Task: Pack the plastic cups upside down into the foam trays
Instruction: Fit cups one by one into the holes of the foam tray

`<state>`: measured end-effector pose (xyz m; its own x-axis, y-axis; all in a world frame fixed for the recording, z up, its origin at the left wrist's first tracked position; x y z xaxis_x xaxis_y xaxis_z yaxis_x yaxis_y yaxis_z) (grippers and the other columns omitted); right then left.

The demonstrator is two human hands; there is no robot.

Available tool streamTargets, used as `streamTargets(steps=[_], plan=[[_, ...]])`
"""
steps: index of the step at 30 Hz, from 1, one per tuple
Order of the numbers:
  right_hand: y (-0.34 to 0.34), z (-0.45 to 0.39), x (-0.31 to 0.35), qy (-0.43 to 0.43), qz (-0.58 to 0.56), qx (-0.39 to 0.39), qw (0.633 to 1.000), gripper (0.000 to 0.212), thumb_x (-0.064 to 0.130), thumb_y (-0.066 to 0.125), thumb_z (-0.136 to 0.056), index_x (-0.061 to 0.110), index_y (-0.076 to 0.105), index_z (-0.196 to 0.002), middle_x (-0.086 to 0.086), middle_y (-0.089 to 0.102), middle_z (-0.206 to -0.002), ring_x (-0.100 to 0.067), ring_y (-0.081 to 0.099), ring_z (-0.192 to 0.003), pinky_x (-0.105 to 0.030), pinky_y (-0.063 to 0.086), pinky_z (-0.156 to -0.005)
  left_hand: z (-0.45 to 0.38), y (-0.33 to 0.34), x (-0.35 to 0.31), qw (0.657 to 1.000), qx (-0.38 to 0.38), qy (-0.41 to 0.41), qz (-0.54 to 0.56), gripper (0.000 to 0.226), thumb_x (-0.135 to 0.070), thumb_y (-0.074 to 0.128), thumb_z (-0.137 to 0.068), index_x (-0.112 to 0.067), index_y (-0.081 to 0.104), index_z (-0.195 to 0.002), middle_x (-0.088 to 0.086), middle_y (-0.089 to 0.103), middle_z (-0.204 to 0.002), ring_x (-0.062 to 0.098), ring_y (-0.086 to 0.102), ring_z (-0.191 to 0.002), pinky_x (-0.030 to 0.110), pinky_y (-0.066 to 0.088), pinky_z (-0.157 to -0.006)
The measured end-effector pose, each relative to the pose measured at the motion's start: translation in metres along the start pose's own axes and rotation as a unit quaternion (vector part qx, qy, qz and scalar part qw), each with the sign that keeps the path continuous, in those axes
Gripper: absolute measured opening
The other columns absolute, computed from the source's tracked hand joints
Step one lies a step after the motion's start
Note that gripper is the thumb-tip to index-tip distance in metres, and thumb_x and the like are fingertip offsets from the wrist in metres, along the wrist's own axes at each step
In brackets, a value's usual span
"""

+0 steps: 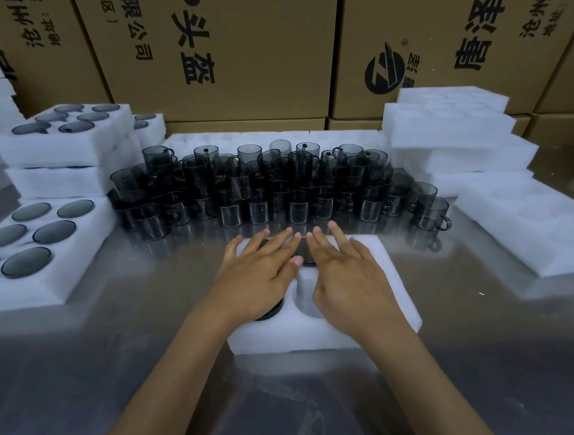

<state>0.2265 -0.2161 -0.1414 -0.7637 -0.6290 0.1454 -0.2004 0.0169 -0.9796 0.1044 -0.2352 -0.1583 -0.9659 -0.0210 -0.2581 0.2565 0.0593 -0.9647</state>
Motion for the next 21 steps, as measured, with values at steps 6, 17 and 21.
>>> streamTargets(steps=[6,17,21], plan=[[0.004,0.000,-0.005,-0.001,-0.077,0.006,0.997,0.063,0.019,0.030,-0.102,0.018,0.010,-0.161,0.005,0.007,-0.169,-0.010,-0.001,-0.155,-0.030,0.010,-0.123,0.002,-0.002,-0.001,1.000,0.002,-0.003,0.005,0.053,-0.054,0.016,-0.104,-0.045,0.012,-0.156,-0.025,0.005,-0.163,0.004,-0.001,-0.151,0.042,-0.009,-0.121],[-0.010,0.003,-0.011,0.024,-0.080,-0.097,0.992,0.053,0.019,0.035,-0.100,0.016,0.037,-0.153,-0.004,0.011,-0.169,-0.018,0.000,-0.156,-0.034,0.011,-0.123,-0.020,-0.032,-0.001,0.984,-0.105,-0.047,0.133,0.025,-0.034,0.057,-0.099,-0.036,0.070,-0.119,-0.018,0.064,-0.107,0.014,0.054,-0.117,0.038,0.031,-0.108],[-0.020,0.007,-0.007,0.004,-0.050,-0.142,0.989,0.054,0.025,0.038,-0.100,0.018,0.038,-0.153,-0.003,-0.006,-0.170,-0.018,-0.024,-0.152,-0.040,-0.005,-0.126,-0.022,-0.031,0.004,0.964,-0.138,-0.055,0.222,0.017,-0.025,0.064,-0.095,-0.034,0.076,-0.102,-0.020,0.063,-0.090,0.018,0.058,-0.107,0.047,0.045,-0.100]])
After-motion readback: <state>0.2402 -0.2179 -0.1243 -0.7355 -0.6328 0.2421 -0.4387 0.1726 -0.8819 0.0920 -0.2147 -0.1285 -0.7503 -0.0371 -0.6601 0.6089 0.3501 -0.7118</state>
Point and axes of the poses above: each hand's wrist, its own z-axis away from the middle knuckle, its own y-axis out of the palm, x = y × z, the point moved 8 cm from there along -z, towards the middle knuckle
